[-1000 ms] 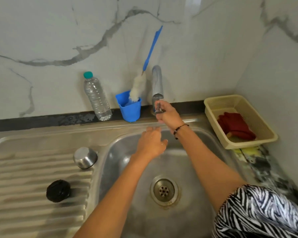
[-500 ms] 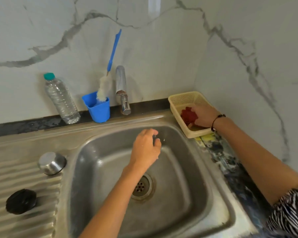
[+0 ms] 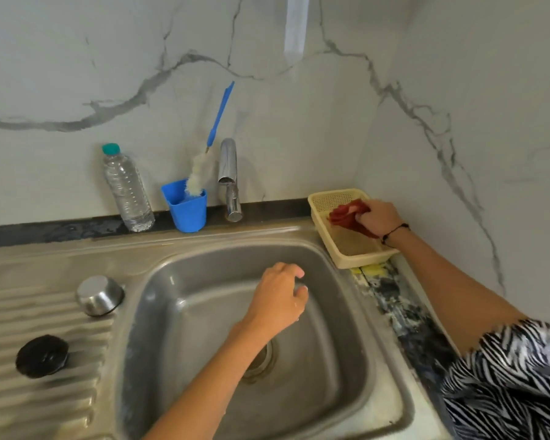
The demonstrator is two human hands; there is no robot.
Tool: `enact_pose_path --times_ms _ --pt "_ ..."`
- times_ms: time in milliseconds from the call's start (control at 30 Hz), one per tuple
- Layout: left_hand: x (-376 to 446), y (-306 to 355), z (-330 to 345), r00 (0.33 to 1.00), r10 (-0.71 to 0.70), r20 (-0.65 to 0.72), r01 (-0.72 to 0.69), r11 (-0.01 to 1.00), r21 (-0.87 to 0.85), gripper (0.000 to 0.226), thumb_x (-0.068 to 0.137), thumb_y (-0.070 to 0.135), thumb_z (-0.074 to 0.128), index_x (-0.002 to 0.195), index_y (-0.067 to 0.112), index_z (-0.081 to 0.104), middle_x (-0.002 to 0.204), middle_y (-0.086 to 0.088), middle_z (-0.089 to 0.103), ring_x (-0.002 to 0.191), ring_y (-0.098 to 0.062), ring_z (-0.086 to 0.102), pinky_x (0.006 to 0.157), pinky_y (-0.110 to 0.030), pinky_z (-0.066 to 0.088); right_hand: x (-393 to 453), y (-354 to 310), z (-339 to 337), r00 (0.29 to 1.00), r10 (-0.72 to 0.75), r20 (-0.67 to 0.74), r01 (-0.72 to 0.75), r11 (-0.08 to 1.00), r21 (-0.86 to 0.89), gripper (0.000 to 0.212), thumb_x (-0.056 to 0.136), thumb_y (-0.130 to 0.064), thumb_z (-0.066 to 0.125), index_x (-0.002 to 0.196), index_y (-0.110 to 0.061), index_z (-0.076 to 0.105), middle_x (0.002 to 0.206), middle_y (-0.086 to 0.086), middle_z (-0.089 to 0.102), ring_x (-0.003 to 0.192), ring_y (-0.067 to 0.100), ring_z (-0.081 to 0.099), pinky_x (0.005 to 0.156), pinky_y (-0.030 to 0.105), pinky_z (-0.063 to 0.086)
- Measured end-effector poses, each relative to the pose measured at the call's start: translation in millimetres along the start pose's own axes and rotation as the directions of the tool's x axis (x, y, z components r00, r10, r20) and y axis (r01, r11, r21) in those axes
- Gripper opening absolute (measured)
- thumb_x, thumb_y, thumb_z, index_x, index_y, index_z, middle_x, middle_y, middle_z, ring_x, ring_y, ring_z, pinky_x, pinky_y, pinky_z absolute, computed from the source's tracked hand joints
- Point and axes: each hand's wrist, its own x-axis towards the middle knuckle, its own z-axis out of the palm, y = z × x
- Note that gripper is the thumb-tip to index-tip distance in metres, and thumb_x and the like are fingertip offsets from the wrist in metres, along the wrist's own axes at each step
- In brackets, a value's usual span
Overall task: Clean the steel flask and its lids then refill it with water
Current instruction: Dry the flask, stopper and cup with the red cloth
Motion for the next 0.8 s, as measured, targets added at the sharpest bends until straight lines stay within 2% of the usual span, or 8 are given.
enact_pose_path --times_ms 133,233,300,367,467,567,700,800 --pt "-24 1 -24 0.978 -0.005 -0.21 0.004 1.0 -0.006 0.034 0.098 0.023 0.049 0.131 0.017 0.051 0.136 0.002 0.047 0.13 -0.012 0.033 0.089 -0.006 0.024 -47 -48 -29 0.985 0.018 -0.169 0.085 0.808 0.583 0.022 0.088 -0.011 0.058 0.109 -0.013 0.064 0.103 0.01 0.066 0.101 0.025 0.061 0.086 0.031 0.047" --pt "-49 1 -44 0.929 -0.063 -0.365 0.06 0.998 -0.018 0.034 0.098 0.025 0.049 0.131 0.018 0.051 0.135 0.003 0.046 0.129 -0.013 0.034 0.09 -0.006 0.028 -96 -94 -26 0.998 -0.055 -0.034 0.049 0.289 0.956 0.027 0.09 -0.005 0.049 0.11 -0.016 0.063 0.11 0.004 0.067 0.108 0.021 0.061 0.098 0.041 0.047" --pt "-72 -3 -56 0.902 -0.106 -0.418 0.137 0.99 0.044 0.035 0.097 0.026 0.049 0.132 0.018 0.05 0.135 0.001 0.047 0.129 -0.015 0.035 0.103 -0.023 0.028 -135 -126 -14 0.97 -0.216 0.107 -0.136 -0.12 0.983 0.037 0.089 -0.002 0.039 0.116 -0.016 0.061 0.12 0.007 0.064 0.111 0.022 0.061 0.097 0.043 0.047" --pt "-98 -7 -65 0.874 -0.116 -0.473 0.208 0.967 0.147 0.035 0.095 0.026 0.049 0.128 0.015 0.054 0.13 -0.003 0.053 0.125 -0.022 0.042 0.103 -0.032 0.032 -174 -150 7 0.899 -0.385 0.209 -0.349 -0.342 0.872 0.042 0.083 -0.004 0.04 0.117 -0.017 0.061 0.124 0.008 0.062 0.113 0.024 0.06 0.094 0.046 0.047" --pt "-146 -18 -74 0.785 -0.024 -0.619 0.248 0.928 0.28 0.034 0.08 0.029 0.046 0.101 0.01 0.066 0.103 -0.009 0.065 0.099 -0.032 0.06 0.083 -0.04 0.049 -226 -175 50 0.77 -0.537 0.345 -0.568 -0.328 0.755 0.038 0.08 -0.011 0.046 0.111 -0.016 0.068 0.121 0.012 0.063 0.112 0.025 0.061 0.095 0.043 0.046" --pt "-196 -36 -75 0.681 0.011 -0.732 0.347 0.876 0.336 0.036 0.08 0.03 0.049 0.105 0.01 0.065 0.118 -0.012 0.059 0.113 -0.032 0.053 0.089 -0.047 0.048 -273 -195 89 0.656 -0.572 0.492 -0.705 -0.232 0.67 0.037 0.088 -0.012 0.042 0.121 -0.011 0.058 0.121 0.015 0.062 0.101 0.022 0.066 0.085 0.035 0.053" --pt "-256 -63 -76 0.409 0.198 -0.891 0.416 0.828 0.375 0.047 0.083 0.029 0.06 0.125 0.012 0.052 0.139 -0.016 0.04 0.131 -0.031 0.034 0.109 -0.045 0.029 -324 -210 117 0.553 -0.603 0.575 -0.779 -0.131 0.613 0.042 0.087 -0.009 0.043 0.127 -0.008 0.054 0.124 0.016 0.06 0.115 0.026 0.058 0.096 0.039 0.046" --pt "-280 -84 -84 0.204 0.143 -0.968 0.362 0.908 0.21 0.065 0.079 0.036 0.066 0.133 0.015 0.037 0.144 -0.016 0.029 0.134 -0.033 0.027 0.114 -0.041 0.024 -343 -213 121 0.524 -0.591 0.614 -0.769 -0.017 0.639 0.033 0.086 -0.01 0.046 0.114 -0.015 0.063 0.12 0.014 0.063 0.113 0.025 0.06 0.098 0.04 0.045"
